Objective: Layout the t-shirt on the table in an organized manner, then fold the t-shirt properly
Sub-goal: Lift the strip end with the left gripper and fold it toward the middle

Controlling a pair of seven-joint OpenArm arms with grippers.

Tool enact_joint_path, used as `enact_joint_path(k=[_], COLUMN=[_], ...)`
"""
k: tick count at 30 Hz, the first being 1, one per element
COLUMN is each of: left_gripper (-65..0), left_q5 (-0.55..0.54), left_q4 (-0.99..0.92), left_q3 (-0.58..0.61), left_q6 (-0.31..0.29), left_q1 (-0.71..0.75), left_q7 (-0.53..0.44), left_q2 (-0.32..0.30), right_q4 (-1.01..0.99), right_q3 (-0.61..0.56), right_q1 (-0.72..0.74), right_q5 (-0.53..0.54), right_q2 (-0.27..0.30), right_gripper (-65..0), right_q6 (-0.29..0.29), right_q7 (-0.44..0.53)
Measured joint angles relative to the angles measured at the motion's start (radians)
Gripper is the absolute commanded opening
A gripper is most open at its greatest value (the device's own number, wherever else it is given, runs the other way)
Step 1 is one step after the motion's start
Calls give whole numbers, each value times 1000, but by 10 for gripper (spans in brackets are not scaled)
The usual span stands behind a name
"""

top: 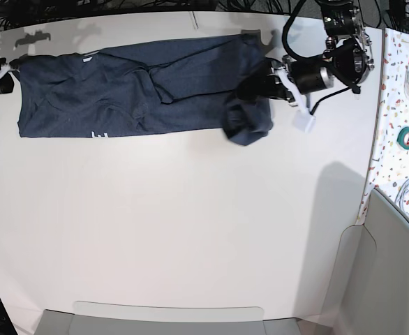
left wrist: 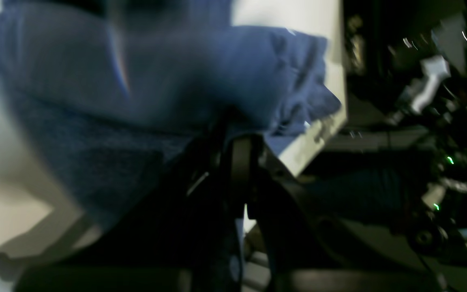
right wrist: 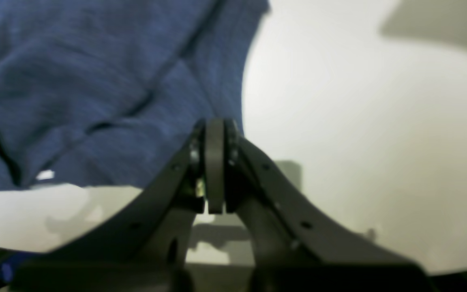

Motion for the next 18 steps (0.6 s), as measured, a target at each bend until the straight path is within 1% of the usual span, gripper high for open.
enact_joint_path(k=[6,10,14,18], left_gripper=[-650,-650,-650,-650], left_q5=[2,-1,8,3], left_q4=[-4,-13,-64,-67], left_q3=[90,123,185,246], left_q6=[0,0,0,0], left_q1=[-21,-45,-83,-105], left_q7=[8,-13,6,-10], left_q2=[-2,-5,-4,10], right_q4=[-92,-98,-98,-98], right_q3=[3,3,3,2], right_q1=[-2,-3,-5,-5], right_q5=[-6,-3,-4,-3], right_q2=[0,-1,-4,-5], right_gripper=[-644,-644,-644,-644], right_q6=[0,0,0,0], right_q7=[-3,-3,-3,-3])
